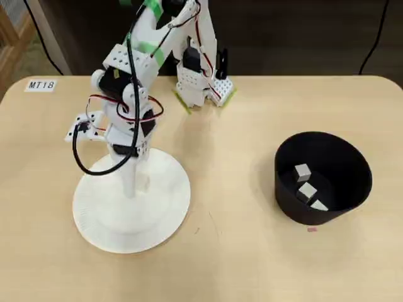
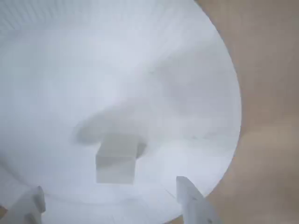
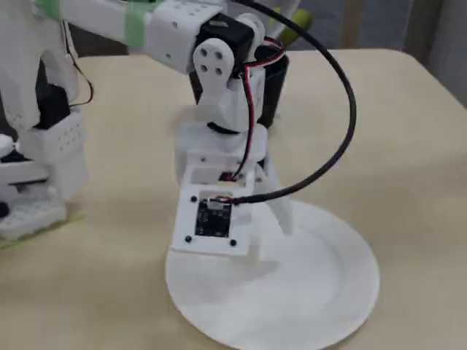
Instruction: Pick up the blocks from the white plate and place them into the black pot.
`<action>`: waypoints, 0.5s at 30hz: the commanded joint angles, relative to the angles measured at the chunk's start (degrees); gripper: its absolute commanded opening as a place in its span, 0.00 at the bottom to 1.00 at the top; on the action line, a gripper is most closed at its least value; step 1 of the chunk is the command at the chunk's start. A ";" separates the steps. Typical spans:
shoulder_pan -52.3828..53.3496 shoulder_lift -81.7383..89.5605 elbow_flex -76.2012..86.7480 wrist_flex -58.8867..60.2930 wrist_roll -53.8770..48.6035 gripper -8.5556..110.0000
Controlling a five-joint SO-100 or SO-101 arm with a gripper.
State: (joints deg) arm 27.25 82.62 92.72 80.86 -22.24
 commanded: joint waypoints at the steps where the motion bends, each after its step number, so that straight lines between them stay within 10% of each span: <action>1: -0.97 -0.97 -3.43 0.09 1.14 0.41; 15: -2.20 -8.96 -10.28 0.79 8.00 0.37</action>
State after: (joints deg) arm 24.61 73.48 84.99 81.30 -14.85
